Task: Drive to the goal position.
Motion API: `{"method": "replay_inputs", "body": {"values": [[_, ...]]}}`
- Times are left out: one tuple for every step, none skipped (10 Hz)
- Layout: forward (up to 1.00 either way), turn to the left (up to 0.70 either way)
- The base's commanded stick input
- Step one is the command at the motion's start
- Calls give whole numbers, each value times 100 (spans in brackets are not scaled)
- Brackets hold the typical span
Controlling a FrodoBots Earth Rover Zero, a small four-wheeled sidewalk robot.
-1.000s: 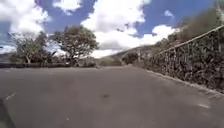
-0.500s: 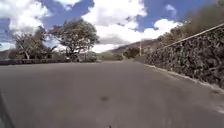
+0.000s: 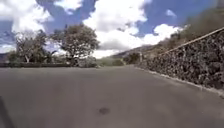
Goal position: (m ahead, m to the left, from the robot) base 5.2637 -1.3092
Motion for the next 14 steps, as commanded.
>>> {"method": "replay_inputs", "body": {"values": [[70,0],[70,0],[70,0],[70,0],[70,0],[70,0],[70,-27],[70,-27],[70,-27],[70,0],[70,0],[70,0],[70,0],[70,0]]}}
